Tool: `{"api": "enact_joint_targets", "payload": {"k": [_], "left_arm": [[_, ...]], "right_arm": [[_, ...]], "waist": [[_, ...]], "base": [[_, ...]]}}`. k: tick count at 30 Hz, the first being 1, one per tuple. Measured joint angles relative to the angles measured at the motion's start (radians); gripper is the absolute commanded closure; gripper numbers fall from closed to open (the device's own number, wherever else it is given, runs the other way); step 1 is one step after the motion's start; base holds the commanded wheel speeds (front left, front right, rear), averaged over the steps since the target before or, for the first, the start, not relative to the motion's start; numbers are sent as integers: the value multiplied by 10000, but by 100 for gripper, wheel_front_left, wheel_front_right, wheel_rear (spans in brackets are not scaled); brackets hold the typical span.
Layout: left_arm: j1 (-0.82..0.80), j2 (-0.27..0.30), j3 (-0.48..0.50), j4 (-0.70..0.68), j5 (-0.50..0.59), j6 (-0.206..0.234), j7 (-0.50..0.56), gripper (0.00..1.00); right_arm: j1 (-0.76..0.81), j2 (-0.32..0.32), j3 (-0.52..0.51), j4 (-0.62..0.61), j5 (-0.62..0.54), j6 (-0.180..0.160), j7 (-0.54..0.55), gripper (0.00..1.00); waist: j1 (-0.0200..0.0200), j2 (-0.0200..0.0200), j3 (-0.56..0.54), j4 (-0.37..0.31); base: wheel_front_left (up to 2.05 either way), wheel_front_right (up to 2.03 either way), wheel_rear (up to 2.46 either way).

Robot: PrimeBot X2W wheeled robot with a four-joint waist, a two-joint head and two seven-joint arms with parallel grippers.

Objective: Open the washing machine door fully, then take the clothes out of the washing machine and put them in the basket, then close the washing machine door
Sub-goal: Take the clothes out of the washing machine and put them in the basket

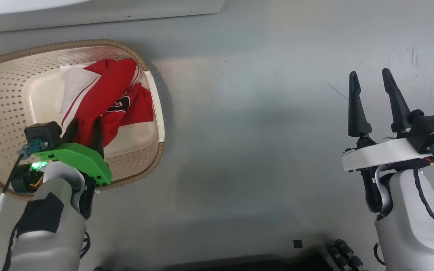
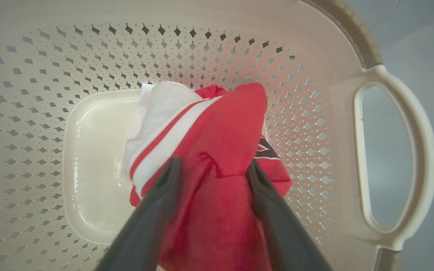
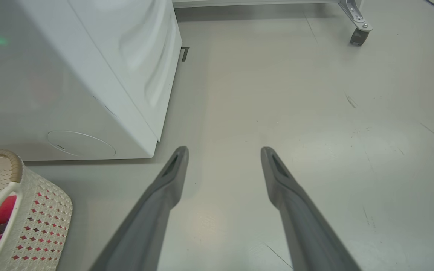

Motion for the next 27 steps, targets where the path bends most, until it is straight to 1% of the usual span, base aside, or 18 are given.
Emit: {"api": "enact_joint_targets", "payload": {"k": [8, 16, 19, 23, 27], "left_arm": [[-26, -171, 10, 491, 2, 0, -104, 0], [17, -182, 31, 623, 2, -4, -267, 0], [84, -207, 92, 610, -12, -44, -280, 0], [329, -228, 182, 527, -25, -117, -282, 0], [596, -224, 372, -155, -25, -138, -282, 0]], "right_arm": [[-95, 0, -86, 71, -56, 15, 0, 0], [-106, 0, -81, 211, -56, 61, 0, 0], [-110, 0, -65, 311, -56, 148, 0, 0], [-110, 0, -65, 535, -56, 198, 0, 0], [-105, 0, -61, 671, -56, 228, 0, 0]], "waist": [[0, 0, -148, 106], [0, 0, -661, 195], [0, 0, -920, 212], [0, 0, -1336, 236], [0, 0, -1811, 264]], "base": [[0, 0, 0], [0, 0, 0], [0, 0, 0], [0, 0, 0], [0, 0, 0]]}}
